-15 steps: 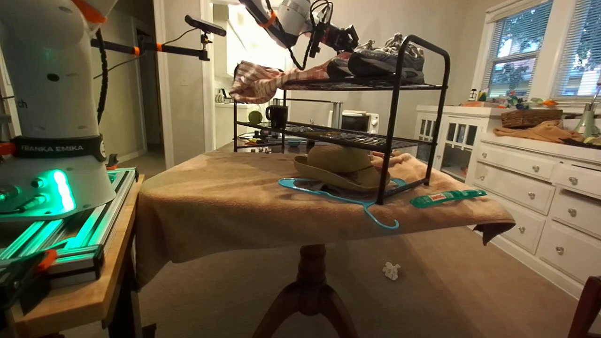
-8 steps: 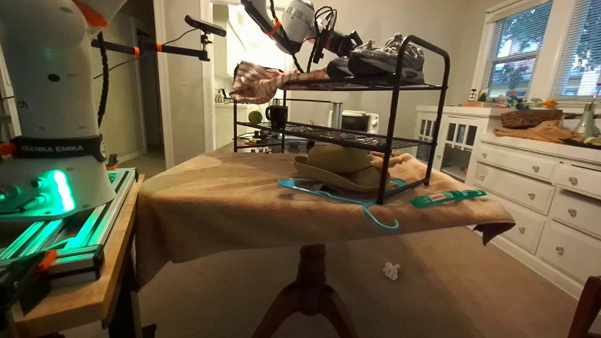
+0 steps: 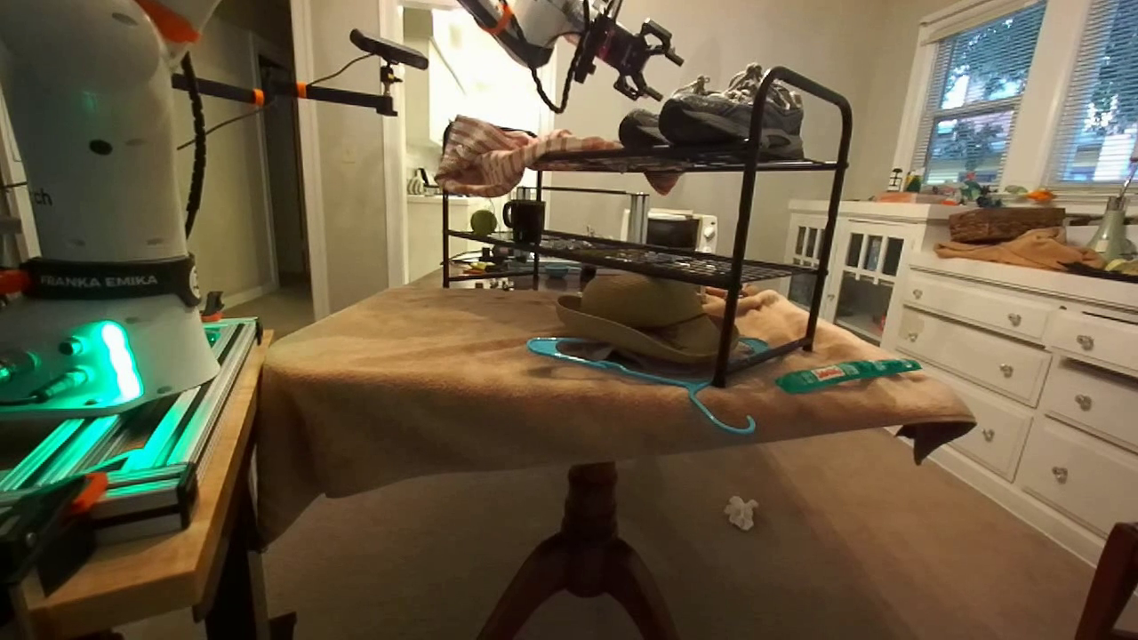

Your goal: Straighten the towel on the rack

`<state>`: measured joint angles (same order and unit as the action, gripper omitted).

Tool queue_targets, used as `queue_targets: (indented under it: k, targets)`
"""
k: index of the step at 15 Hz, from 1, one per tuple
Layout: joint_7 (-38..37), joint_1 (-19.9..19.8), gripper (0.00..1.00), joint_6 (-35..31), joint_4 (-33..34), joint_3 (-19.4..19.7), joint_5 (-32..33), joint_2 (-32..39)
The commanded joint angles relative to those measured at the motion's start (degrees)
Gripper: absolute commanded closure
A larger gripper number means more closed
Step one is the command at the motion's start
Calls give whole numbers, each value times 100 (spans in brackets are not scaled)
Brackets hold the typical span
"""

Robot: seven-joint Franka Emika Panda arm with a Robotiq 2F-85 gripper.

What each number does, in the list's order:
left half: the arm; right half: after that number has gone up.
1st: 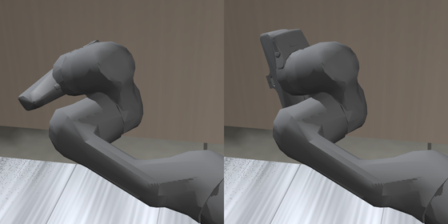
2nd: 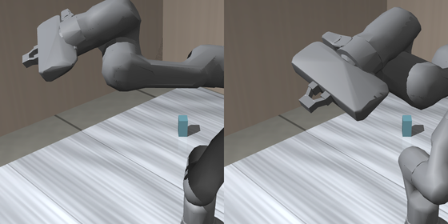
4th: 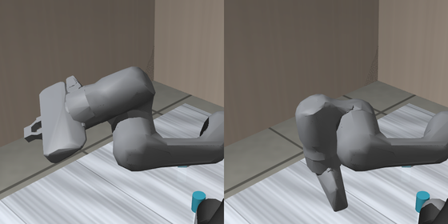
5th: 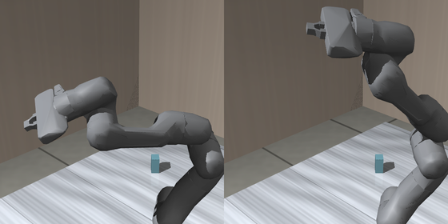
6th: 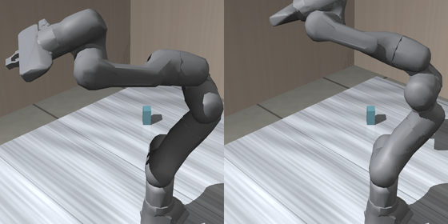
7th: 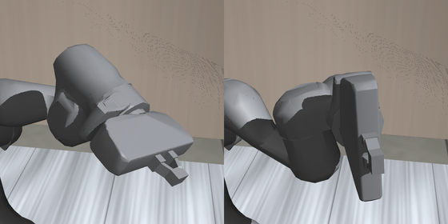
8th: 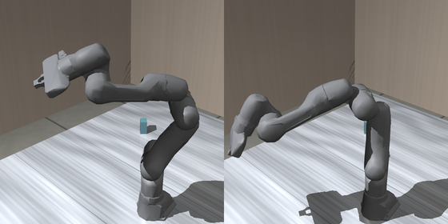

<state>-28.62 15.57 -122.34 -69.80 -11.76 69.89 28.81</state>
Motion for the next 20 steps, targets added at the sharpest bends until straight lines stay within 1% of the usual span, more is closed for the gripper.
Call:
queue_targets:
  k: [1, 5, 8, 10, 13, 15, 16, 17, 20]
  targets:
    - [752, -336, 0, -315, -936, -503, -1045, -888]
    - [1416, -617, 0, -724, -1428, -977, -2351, -1382]
    - [2079, -924, 0, -1165, -1892, -1250, -3506, -1661]
    - [2635, -1144, 0, -1551, -2212, -1404, -4315, -1749]
    - [3577, -1443, 0, -1892, -2553, -1668, -5621, -1677]
    - [4102, -1598, 0, -1827, -2651, -1832, -6425, -1588]
    - [4382, -1165, 0, -1724, -2650, -1358, -6969, -1586]
    - [4404, -1119, 0, -1584, -2642, -1301, -7181, -1561]
    - [4258, -895, 0, -1274, -2642, -996, -7493, -1520]
